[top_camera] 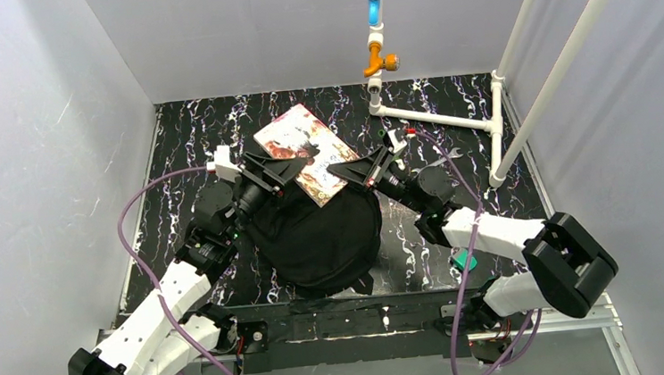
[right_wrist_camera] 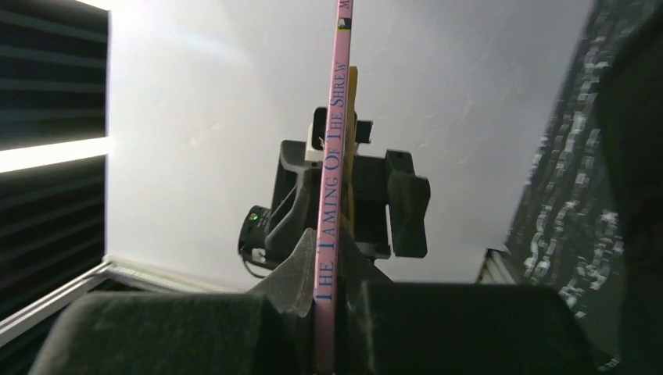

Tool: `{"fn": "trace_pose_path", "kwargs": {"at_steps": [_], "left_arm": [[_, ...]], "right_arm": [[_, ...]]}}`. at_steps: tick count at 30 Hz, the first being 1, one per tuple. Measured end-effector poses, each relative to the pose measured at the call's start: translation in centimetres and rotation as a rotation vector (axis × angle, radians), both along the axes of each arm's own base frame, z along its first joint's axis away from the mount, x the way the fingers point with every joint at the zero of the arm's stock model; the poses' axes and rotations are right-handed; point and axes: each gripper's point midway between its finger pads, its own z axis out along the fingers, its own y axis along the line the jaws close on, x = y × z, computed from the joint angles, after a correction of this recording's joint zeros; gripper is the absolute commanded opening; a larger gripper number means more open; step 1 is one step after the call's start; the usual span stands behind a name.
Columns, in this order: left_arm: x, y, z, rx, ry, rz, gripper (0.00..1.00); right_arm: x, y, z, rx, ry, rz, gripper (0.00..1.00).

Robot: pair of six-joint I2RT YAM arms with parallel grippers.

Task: Pack the student bag
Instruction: Pick up the book from the center of the board, then place the book in the student bag.

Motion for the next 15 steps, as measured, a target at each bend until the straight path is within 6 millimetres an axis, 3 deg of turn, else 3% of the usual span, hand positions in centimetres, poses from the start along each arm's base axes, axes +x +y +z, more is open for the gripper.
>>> {"fn": "trace_pose_path", "kwargs": {"at_steps": [5, 10, 12, 15], "left_arm": [[-1.1, 1.1, -6.8, 0.186, 0.216, 0.010, 0.80], [-3.0, 2.3, -11.7, 0.437, 0.318, -0.045, 0.82], [-3.5, 1.8, -13.1, 0.547, 0.326, -0.117, 0.83], [-5.4, -1.1, -14.9, 0.787, 0.258, -0.289, 0.84]], "right_arm": [[2.7, -2.3, -4.2, -0.306, 0.024, -0.123, 0.01], [4.7, -6.2, -4.3, -0.700, -0.072, -0.279, 0.01], [4.6, -8.0, -3.9, -0.851, -0.143, -0.317, 0.01], [3.8, -11.3, -3.9, -1.050, -0.224, -0.367, 0.01]]}}
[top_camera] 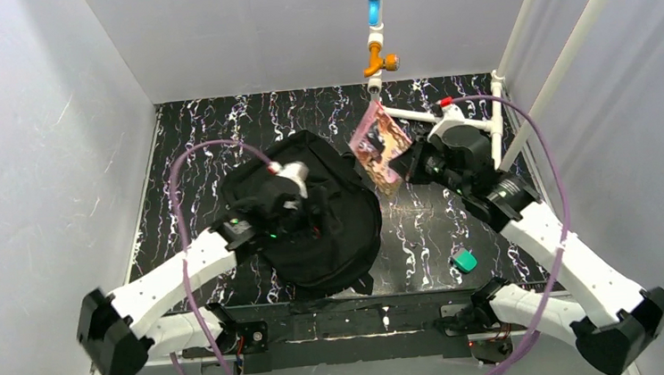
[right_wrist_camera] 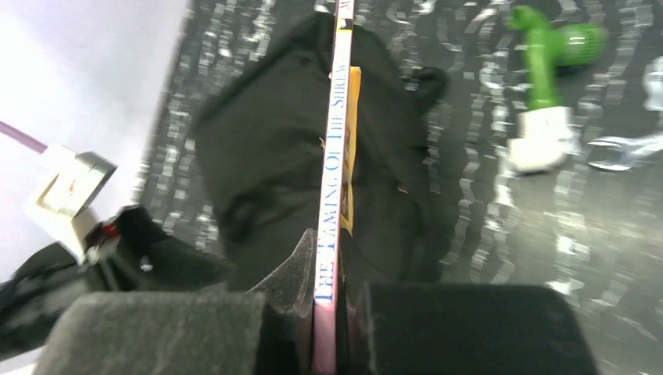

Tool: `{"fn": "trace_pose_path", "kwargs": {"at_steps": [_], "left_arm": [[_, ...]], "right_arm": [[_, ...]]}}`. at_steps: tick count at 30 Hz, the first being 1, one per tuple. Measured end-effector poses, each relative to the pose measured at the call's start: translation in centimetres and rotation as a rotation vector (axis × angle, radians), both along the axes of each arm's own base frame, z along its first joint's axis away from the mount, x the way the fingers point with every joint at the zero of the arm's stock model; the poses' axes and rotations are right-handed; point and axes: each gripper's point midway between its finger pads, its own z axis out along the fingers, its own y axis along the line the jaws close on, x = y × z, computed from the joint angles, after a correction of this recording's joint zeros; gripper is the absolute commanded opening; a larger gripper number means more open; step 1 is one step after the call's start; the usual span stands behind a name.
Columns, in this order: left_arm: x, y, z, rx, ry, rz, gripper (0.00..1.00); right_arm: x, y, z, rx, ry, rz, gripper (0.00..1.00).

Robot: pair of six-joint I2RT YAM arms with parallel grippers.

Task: Pack the student bag
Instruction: Place the book in the student bag.

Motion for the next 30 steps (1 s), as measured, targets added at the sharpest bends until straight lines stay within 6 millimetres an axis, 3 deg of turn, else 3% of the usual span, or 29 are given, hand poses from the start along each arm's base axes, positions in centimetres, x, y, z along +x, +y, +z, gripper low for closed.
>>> {"fn": "trace_pose_path", "kwargs": {"at_steps": [4, 7, 10, 13, 17, 21, 27, 30], "left_arm": [[-4.2, -5.3, -1.2, 0.209, -0.084, -0.351, 0.86], [-5.2, -6.9, -2.9, 0.346, -0.115, -0.474, 0.86], [-5.4, -7.4, -5.5, 0.514, -0.120, -0.559, 0.83], [-4.9, -7.1, -8.1, 0.691, -0.086, -0.597, 0.78], [-3.7, -5.8, -9.8, 0.861, -0.065, -0.595, 0.71], [-3.0, -4.6, -8.5, 0.924, -0.103, -0.578, 0.61], [-2.1, -3.2, -4.9, 0.931, -0.201, -0.533, 0.27], [-1.5, -2.6, -3.7, 0.944, -0.238, -0.514, 0.26]], "right_arm": [[-2.0, -3.8, -0.7, -0.176, -0.033, -0.026, 0.01], [-3.5, -5.2, -0.8, -0.204, -0.045, -0.023, 0.01], [-4.5, -5.7, -1.3, -0.195, -0.042, -0.014, 0.01], [-5.4, -5.6, -3.0, -0.189, -0.004, 0.005, 0.01], [-5.9, -4.8, -4.8, -0.186, 0.053, 0.049, 0.01], [-6.3, -4.3, -5.5, -0.184, 0.078, 0.085, 0.01], [-7.1, -3.2, -5.7, -0.162, 0.102, 0.162, 0.01], [-7.4, -2.5, -6.2, -0.159, 0.125, 0.198, 0.01]]}}
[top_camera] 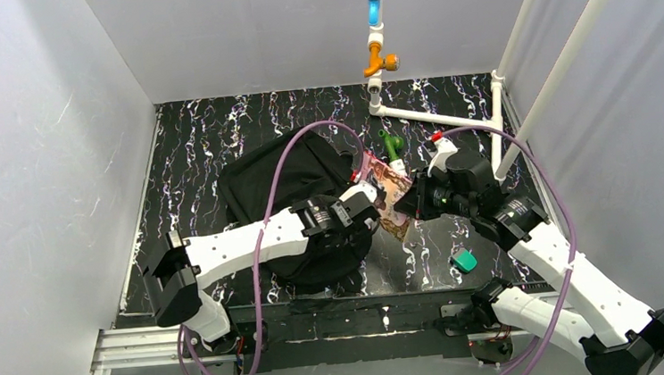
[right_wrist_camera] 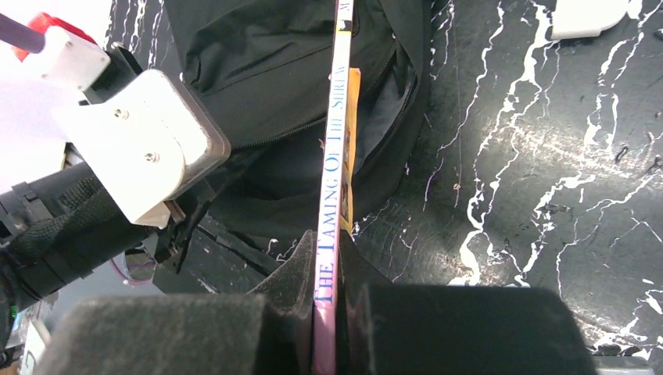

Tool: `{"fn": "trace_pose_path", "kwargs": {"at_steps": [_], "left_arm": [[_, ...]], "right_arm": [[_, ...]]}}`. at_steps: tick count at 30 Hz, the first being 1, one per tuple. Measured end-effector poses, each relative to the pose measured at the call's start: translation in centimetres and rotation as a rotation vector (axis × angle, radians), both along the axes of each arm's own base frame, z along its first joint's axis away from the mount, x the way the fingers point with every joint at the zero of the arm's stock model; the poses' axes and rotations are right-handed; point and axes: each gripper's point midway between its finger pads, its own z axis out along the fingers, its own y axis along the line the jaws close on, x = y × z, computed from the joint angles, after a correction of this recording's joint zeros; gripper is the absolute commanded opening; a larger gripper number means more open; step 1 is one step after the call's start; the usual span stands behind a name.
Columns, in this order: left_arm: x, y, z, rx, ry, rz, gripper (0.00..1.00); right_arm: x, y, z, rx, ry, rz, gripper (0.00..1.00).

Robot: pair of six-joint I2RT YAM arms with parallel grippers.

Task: Pack the student bag
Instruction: Place the book in the student bag.

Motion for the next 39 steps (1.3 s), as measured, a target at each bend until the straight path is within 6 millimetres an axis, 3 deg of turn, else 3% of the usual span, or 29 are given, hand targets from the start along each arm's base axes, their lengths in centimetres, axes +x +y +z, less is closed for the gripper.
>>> {"fn": "trace_pose_path", "kwargs": {"at_steps": [2, 4, 8, 9, 14, 19, 23, 29, 34, 39], "left_arm": [[0.2, 0.2, 0.3, 0.003, -0.007, -0.003, 0.31], [0.2, 0.3, 0.2, 0.007, -0.004, -0.008, 0.28], [0.1, 0.3, 0.1, 0.008, 0.003, -0.010, 0.02], [0.1, 0.4, 0.1, 0.010, 0.004, -0.009, 0.00], [0.5, 1.1, 0.5, 0.041, -0.022, 0.007, 0.00], [2.1, 1.3, 3.3, 0.039, -0.127, 0.043, 0.00], [3.7, 1.1, 7.1, -0.014, -0.238, 0.067, 0.00], [5.4, 1.0, 11.7, -0.060, -0.367, 0.102, 0.00], [6.1, 0.8, 13.5, -0.092, -0.395, 0.126, 0.00], [5.8, 0.0, 13.3, -0.126, -0.354, 0.100, 0.00]], "right_arm": [[-0.2, 0.3, -0.2, 0.002, 0.014, 0.017, 0.01], [-0.3, 0.4, -0.3, 0.004, 0.019, 0.028, 0.01], [-0.4, 0.4, -0.3, 0.003, 0.022, 0.032, 0.01], [-0.5, 0.3, -0.3, 0.001, 0.024, 0.031, 0.01], [-0.8, -1.8, -0.1, -0.096, 0.033, -0.020, 0.01], [-0.9, -3.6, 3.2, -0.140, -0.036, -0.057, 0.01], [-2.7, -2.1, 2.7, -0.085, 0.019, 0.048, 0.01], [-4.6, 0.1, -0.3, -0.030, 0.186, 0.149, 0.01], [-5.4, 1.5, -1.0, 0.017, 0.252, 0.226, 0.01], [-6.1, 4.3, -2.7, 0.184, 0.364, 0.276, 0.01]]}}
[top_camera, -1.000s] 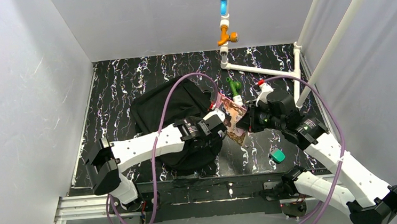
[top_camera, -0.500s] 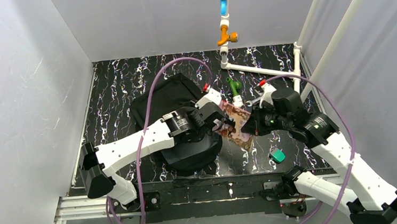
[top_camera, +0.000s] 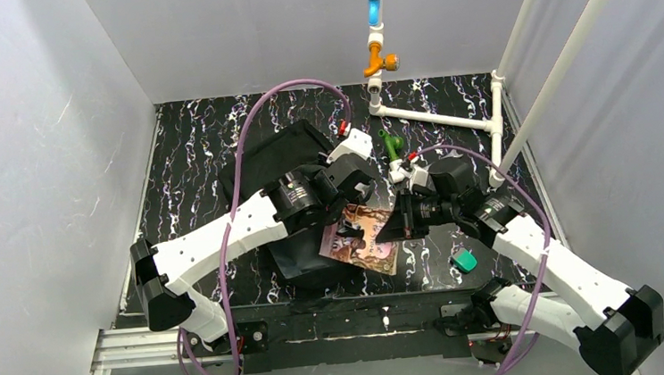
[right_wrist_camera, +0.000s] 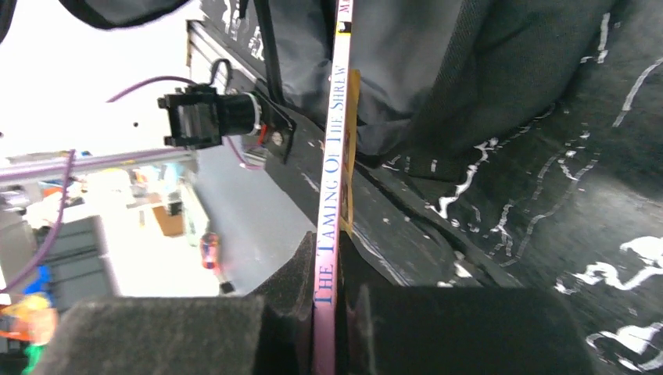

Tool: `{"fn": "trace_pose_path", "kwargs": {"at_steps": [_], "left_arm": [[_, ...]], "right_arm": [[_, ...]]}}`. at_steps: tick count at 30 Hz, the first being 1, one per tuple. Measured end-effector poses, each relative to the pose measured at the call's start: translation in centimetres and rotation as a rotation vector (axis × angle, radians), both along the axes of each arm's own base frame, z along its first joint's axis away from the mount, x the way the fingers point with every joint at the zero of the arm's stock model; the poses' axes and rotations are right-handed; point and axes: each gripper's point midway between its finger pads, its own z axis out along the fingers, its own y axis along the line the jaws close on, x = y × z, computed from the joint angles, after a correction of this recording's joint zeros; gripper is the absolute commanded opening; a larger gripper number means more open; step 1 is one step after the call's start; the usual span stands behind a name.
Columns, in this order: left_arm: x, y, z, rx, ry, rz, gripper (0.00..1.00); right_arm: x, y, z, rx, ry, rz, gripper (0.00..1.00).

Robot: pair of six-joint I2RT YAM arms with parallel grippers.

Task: Pack the student bag
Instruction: Place the book in the student bag.

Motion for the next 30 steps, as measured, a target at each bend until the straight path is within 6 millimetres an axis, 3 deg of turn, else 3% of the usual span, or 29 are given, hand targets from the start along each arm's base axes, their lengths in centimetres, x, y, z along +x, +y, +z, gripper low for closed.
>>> {"fn": "trace_pose_path", "kwargs": {"at_steps": [3, 9, 13, 18, 21, 24, 30], "left_arm": [[-0.4, -0.8, -0.2, -0.028, 0.034, -0.033, 0.00], [-1.1, -2.0, -0.2, -0.071, 0.079, -0.080, 0.00], [-1.5, -2.4, -0.3, -0.090, 0.105, -0.106, 0.00], [-2.3, -3.1, -0.4, -0.125, 0.149, -0.151, 0.00], [-2.7, -3.2, -0.2, -0.146, 0.159, -0.161, 0.00], [-2.8, -3.3, -0.1, -0.156, 0.164, -0.162, 0.00], [-2.8, -3.0, -0.4, -0.141, 0.168, -0.161, 0.00]], "right_arm": [[0.6, 1.0, -0.4, 0.046, 0.060, -0.040, 0.01], [4.7, 3.5, 0.1, 0.189, 0.089, -0.205, 0.01], [6.8, 5.4, -2.1, 0.222, 0.149, -0.297, 0.01], [8.4, 8.1, -3.9, 0.191, 0.082, -0.366, 0.02], [9.2, 9.8, -5.1, 0.183, 0.030, -0.407, 0.16], [10.5, 10.8, -7.0, 0.169, 0.012, -0.449, 0.37], [11.1, 11.1, -9.6, 0.094, -0.018, -0.435, 0.76]]}}
